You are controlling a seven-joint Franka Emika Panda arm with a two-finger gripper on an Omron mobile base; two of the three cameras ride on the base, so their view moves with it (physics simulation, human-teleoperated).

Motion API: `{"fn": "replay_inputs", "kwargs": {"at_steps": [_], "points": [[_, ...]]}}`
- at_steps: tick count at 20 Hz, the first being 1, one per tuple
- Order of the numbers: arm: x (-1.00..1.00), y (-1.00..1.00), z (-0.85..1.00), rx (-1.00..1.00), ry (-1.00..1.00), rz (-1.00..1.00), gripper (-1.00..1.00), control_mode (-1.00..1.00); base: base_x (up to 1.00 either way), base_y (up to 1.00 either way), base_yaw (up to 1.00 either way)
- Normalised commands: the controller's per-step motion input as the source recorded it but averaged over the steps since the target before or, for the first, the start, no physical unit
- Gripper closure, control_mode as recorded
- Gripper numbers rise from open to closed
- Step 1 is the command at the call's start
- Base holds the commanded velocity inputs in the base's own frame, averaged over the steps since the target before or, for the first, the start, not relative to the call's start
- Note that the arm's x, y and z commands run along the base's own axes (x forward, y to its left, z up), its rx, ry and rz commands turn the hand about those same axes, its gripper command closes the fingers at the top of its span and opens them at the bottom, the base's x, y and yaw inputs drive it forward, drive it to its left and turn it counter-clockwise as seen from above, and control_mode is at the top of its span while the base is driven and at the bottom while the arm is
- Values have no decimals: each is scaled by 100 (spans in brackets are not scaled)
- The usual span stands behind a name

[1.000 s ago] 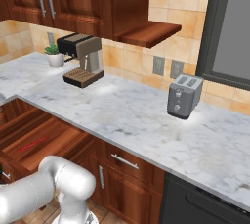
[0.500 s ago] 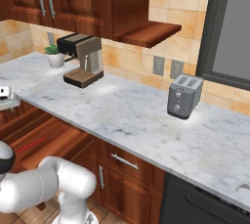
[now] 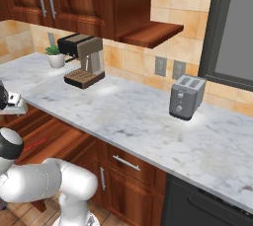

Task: Take a straw from the drawer in front and place it inside the glass cup on the dining counter.

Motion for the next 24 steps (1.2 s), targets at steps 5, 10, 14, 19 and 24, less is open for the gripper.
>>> {"fn": "replay_inputs", "kwargs": {"at_steps": [5, 10, 14, 19, 24], "points": [[10, -3, -29, 4, 14, -39, -100, -100, 0, 0, 0], [28, 0, -33, 5, 19, -40, -100, -100, 0, 0, 0], [40, 0, -49, 2, 22, -33, -100, -100, 0, 0, 0], [23, 0, -47, 0, 6, -22, -100, -100, 0, 0, 0], [20, 0, -38, 0, 0, -17, -100, -100, 0, 0, 0]]}}
